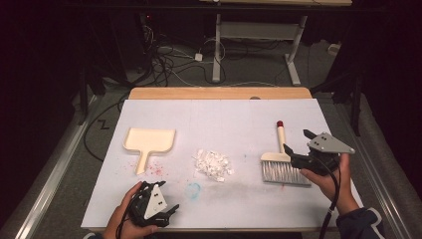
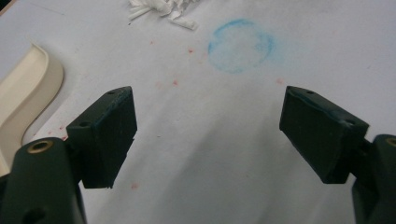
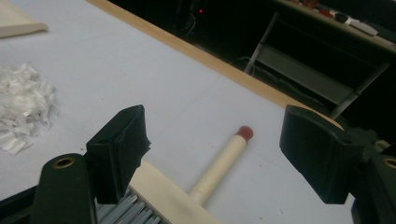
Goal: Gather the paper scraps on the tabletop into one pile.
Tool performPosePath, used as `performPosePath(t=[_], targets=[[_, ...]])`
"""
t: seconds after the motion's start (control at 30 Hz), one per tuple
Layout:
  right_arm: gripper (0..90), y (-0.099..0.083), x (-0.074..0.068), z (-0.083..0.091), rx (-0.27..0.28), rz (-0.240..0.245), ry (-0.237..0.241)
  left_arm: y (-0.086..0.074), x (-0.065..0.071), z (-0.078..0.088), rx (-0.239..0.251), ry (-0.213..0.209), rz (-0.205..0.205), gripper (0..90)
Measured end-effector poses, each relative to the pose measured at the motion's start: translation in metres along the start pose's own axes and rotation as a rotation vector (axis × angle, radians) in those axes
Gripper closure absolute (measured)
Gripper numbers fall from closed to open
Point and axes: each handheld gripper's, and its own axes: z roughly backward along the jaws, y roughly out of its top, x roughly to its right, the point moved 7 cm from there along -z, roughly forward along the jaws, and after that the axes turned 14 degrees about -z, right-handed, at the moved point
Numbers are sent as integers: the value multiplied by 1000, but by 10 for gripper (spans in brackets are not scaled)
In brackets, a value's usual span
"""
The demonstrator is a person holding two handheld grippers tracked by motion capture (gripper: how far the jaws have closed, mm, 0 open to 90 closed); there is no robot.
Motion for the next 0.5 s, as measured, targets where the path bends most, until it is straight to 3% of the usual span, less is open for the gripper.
performPosePath(t=[0.3, 0.5], targets=[[239, -12, -9, 26, 46, 18, 11, -1, -2, 0, 3, 4, 6, 179], [232, -30, -16, 38, 60, 42, 22, 0, -3, -1, 9, 3, 15, 179]])
